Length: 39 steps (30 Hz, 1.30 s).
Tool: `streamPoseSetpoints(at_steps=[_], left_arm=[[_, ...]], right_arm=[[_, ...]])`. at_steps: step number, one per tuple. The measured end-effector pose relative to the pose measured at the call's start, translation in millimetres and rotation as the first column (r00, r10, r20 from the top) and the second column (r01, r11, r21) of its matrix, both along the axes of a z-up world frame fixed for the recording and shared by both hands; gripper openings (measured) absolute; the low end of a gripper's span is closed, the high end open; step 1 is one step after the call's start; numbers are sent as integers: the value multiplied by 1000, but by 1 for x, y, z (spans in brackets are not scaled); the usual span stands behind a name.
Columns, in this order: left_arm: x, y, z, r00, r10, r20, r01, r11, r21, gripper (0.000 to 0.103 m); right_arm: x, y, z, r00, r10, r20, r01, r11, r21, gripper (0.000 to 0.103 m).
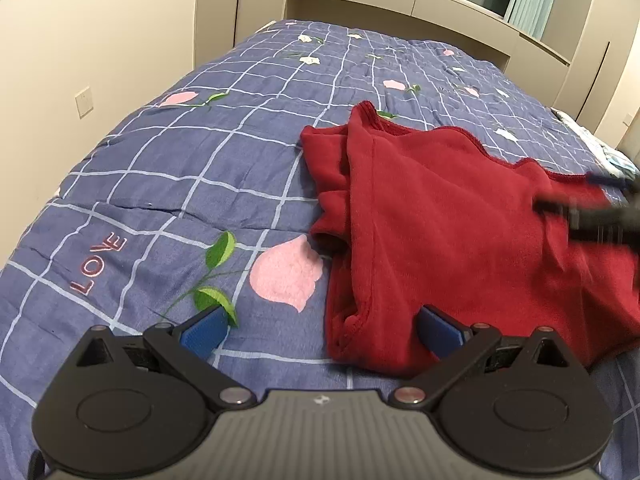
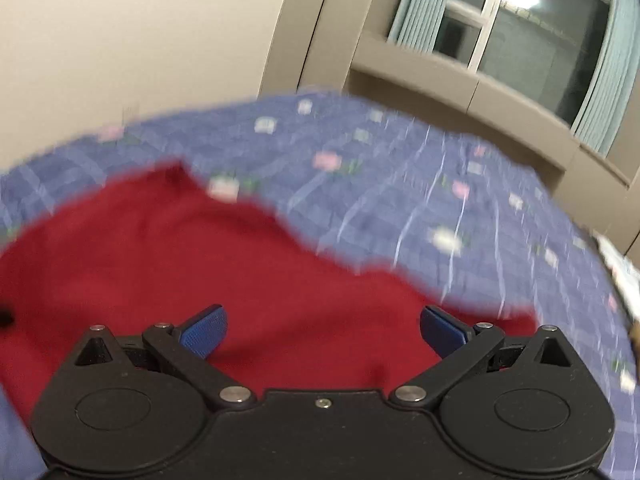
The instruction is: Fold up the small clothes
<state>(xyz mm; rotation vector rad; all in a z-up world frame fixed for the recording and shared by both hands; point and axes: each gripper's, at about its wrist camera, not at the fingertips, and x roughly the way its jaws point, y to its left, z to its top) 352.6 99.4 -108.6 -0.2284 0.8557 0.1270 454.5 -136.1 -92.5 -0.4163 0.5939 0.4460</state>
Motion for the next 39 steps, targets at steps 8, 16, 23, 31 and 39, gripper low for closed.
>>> streamPoseSetpoints(at_steps=[8,16,23,31,39], left_arm=[[-1,1,0,1000,-8,-3,8,1000,0,102],[-3,2,1,1000,-9,4,9,1000,1,102],[-5,2,0,1000,-14,8,14,1000,0,102],[-5,10,4,1000,12,29,-10,998,-70,102],[-5,20,11,996,35,85,-16,978,-210,90]], right_arm=[[-7,-6,2,997,-61,41,57,992,113,102],[64,77,22,989,146,-20,-143,983,119,102],[122,142,-7,980,169,-110,-173,984,-30,101],[96,72,40,999,-3,50,-1,995,97,102],[-29,-23,23,989,-123,79,120,992,42,102]])
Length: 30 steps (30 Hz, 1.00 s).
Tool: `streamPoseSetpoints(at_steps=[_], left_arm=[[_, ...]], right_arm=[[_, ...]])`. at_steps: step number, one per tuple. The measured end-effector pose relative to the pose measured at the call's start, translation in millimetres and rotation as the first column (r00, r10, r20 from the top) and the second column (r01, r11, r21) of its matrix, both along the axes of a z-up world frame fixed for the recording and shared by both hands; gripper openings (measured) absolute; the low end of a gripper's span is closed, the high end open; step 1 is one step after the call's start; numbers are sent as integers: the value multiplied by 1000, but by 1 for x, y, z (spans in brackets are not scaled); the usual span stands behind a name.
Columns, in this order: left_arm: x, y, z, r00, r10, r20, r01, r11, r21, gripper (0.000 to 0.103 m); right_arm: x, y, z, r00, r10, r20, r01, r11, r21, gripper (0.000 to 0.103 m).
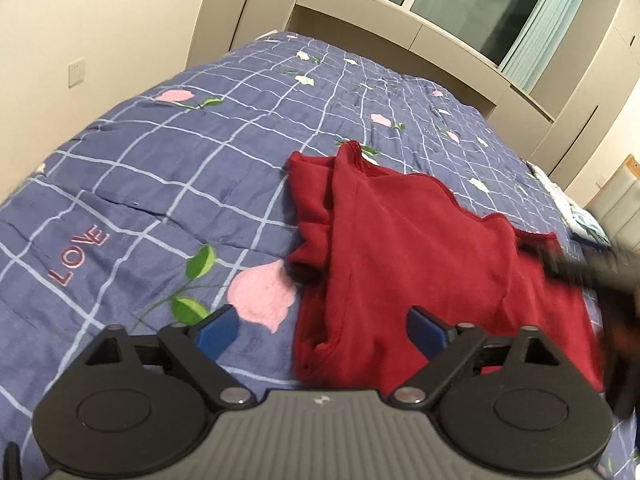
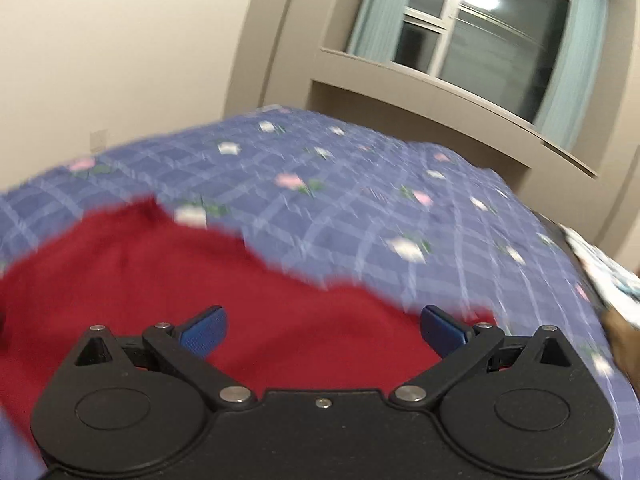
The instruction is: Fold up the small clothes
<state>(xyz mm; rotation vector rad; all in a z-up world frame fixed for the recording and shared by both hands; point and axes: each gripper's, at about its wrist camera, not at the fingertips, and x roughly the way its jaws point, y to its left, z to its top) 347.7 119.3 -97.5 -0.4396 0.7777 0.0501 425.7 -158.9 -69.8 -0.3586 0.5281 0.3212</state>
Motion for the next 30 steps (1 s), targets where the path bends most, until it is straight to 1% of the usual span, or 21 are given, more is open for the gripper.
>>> streamPoseSetpoints(at_steps=[1,3,6,9,11,13,14,16,17,18,19,20,21,22,23,24,27,30], left_arm=[[2,0,-1,1000,-2,-6,2,1000,-6,89],[6,0,-4,1000,8,-15,-8,1000,-6,84],[11,3,-5,999,36,-19,-37,999,-32,84],[17,10,-6,997,73,-22,-74,994,-78,84],[20,17,-8,994,110,-15,-111,985,-128,87],[24,24,-11,988,151,-13,-151,973,-174,88],[26,26,-12,986,165,-10,-164,968,-190,88],[33,28,-13,982,190,-17,-190,962,-198,85],[36,28,-13,979,201,-25,-202,961,-192,78],[40,27,-13,978,205,-32,-207,961,-182,65],[44,26,-12,979,199,-33,-202,962,-183,55],[47,26,-12,983,181,-34,-184,961,-204,36],[49,24,-12,984,174,-43,-180,959,-219,34],[50,23,-11,983,180,-46,-186,961,-205,32],[52,20,-9,984,175,-45,-180,965,-190,26],[52,19,-7,984,173,-40,-177,967,-184,23],[52,11,6,986,165,-17,-166,973,-163,19],[52,3,24,989,149,7,-146,979,-143,18]], right_arm=[[-12,-4,-6,1000,-9,3,9,1000,-15,102],[-37,-6,-19,999,-26,35,28,999,-46,102],[-53,0,-32,995,-45,85,52,996,-74,102],[-52,9,-44,992,-46,121,59,992,-111,102],[-48,13,-51,993,-38,110,53,988,-142,102],[-45,17,-54,994,-33,108,50,986,-156,102],[-45,17,-54,993,-32,112,49,986,-158,102],[-46,16,-54,993,-29,115,47,986,-160,102],[-45,16,-54,993,-28,115,47,986,-160,102],[-45,16,-55,993,-28,114,46,986,-158,102],[-45,15,-55,993,-28,114,46,987,-157,102],[-44,15,-55,993,-28,114,46,987,-155,102],[-44,15,-55,993,-29,113,46,987,-154,102],[-44,16,-55,993,-29,113,46,987,-152,102],[-44,15,-55,993,-29,112,46,988,-150,102],[-45,15,-54,993,-30,111,46,988,-147,102],[-45,14,-53,994,-31,108,46,989,-138,102],[-44,11,-51,995,-30,100,42,992,-121,102]])
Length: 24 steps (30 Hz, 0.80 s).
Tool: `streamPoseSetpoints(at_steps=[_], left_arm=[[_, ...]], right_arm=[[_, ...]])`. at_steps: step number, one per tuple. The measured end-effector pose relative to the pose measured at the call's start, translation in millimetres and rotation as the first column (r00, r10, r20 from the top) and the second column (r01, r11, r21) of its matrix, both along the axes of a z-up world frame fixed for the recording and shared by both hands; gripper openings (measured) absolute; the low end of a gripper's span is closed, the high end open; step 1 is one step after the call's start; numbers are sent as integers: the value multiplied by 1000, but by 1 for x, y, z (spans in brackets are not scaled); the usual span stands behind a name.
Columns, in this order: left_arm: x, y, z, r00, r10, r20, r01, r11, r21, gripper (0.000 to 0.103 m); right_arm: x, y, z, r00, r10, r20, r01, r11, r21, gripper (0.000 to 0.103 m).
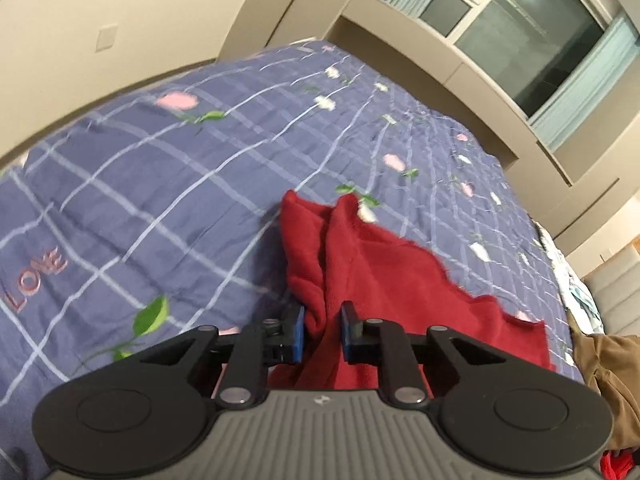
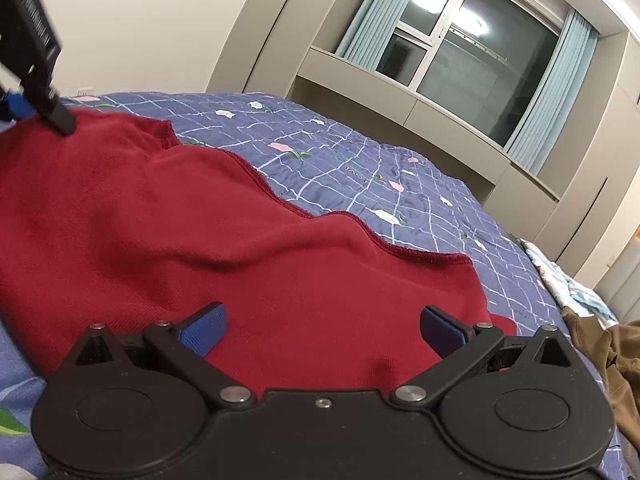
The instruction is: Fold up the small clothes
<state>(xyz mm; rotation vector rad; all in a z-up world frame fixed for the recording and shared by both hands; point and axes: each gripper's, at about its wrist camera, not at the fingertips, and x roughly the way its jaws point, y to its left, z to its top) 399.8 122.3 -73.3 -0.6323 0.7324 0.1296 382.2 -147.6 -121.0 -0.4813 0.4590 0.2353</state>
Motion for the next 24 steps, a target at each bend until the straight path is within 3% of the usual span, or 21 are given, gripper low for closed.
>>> streamPoseSetpoints(at_steps=[6,14,19,24], left_arm=[[6,-36,48,991,-109,78,103,992,79,17],[24,-120,96,947,-287,147,262,950,171,16],[37,-179,106,916,-371,149,340,919,197,16],[47,-242,95,883,-457,110,425,877,225,15]], right_arm=[[-7,-21,12,1000,4,-4,-3,996,89,102],[-35,-74,27,998,-43,37,38,992,118,102],[-56,-115,30,997,-69,38,64,992,110,102],[-76,-149,27,993,-117,28,114,989,90,102]])
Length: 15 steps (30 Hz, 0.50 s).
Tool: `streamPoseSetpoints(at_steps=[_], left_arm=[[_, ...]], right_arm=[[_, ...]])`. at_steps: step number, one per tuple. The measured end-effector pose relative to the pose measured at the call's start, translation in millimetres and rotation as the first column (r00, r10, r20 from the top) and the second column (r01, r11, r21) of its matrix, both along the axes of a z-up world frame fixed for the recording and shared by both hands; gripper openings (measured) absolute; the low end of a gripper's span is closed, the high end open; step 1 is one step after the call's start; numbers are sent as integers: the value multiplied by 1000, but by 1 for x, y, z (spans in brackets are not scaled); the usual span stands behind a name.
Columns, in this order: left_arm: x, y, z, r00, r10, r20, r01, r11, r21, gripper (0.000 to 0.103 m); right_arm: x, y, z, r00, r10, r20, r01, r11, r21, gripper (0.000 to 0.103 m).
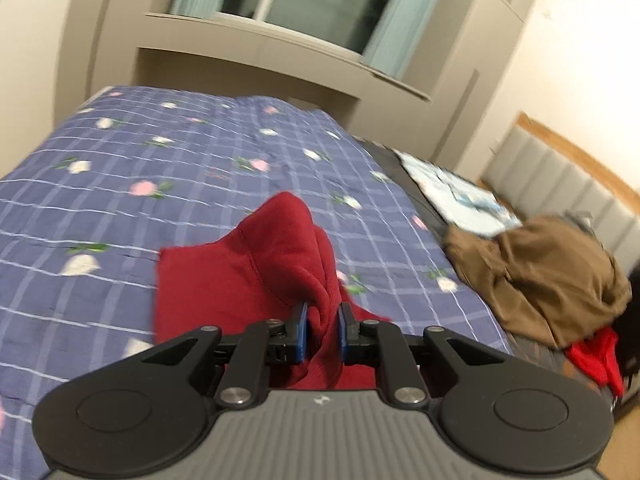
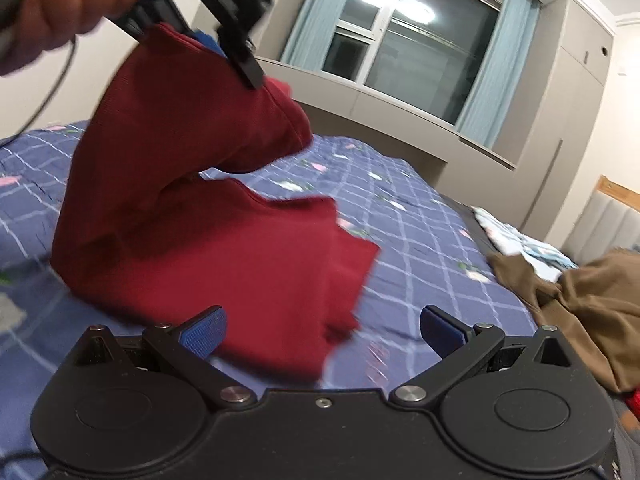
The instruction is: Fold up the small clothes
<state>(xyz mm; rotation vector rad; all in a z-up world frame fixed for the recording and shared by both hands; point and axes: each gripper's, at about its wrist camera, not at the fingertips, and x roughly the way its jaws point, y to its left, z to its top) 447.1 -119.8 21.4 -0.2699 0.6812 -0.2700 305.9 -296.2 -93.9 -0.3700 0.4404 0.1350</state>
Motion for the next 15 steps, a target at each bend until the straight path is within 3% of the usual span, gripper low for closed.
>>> streamPoseSetpoints(at_steps=[10,13,15], left_arm=[[-11,-100,-49,991,-130,-41,135,973,187,16],[-11,-104,-60,985,-143,-98,158,974,164,27],[-13,-96,-57,981,-161,-104,172,979,112,54]], right_arm=[[-27,-46,1,997,-75,-22,76,996,37,102],[-30,-51,1,996,-86,-35,88,995,47,102],[-32,-54,-1,994,-96,-43,98,994,51,102]])
